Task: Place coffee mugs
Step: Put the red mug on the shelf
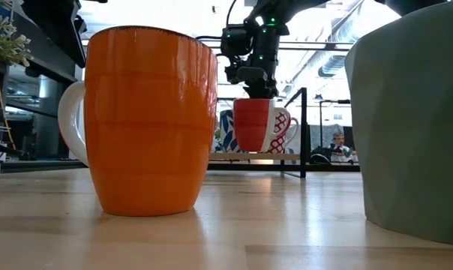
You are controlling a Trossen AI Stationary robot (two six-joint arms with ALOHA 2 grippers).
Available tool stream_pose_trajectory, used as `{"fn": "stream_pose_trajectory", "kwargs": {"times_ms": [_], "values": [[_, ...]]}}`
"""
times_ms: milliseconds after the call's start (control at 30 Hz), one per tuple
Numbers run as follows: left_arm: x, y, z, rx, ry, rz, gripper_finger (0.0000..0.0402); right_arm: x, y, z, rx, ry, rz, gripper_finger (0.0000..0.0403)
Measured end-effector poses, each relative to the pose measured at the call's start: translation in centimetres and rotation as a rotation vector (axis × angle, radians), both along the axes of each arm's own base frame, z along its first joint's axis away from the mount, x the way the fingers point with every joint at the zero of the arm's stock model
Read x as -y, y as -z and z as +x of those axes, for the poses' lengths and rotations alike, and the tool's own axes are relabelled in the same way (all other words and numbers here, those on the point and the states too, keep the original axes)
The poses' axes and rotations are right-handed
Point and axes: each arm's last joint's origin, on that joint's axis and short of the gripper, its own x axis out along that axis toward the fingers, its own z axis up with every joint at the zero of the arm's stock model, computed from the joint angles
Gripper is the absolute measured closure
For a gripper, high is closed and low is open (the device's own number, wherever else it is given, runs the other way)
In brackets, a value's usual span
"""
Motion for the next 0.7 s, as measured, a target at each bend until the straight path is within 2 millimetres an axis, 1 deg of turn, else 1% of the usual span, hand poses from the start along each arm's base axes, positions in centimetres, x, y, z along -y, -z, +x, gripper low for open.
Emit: {"fn": "stream_pose_trajectory", "kwargs": {"times_ms": [100, 267, 367, 467, 700], "values": [[0.00, 0.00, 0.00, 0.000, 0.000, 0.000, 0.0287, 0.02, 0.12, 0.05, 0.001, 0.024, 0.006, 0.0366], [0.00, 0.00, -0.01, -0.001, 0.000, 0.000, 0.0287, 0.11, 0.50, 0.23, -0.004, 0.048, 0.013, 0.0320], [0.00, 0.00, -0.01, -0.006, 0.017, 0.009, 0.0287, 0.14, 0.49, 0.20, -0.009, 0.053, 0.002, 0.0302], [0.00, 0.00, -0.01, -0.011, 0.030, 0.015, 0.0287, 0.08, 0.29, 0.05, -0.012, 0.062, 0.002, 0.0296], [0.00, 0.00, -0.01, -0.013, 0.039, 0.019, 0.0287, -0.05, -0.15, -0.29, -0.019, 0.099, -0.003, 0.0295]]}}
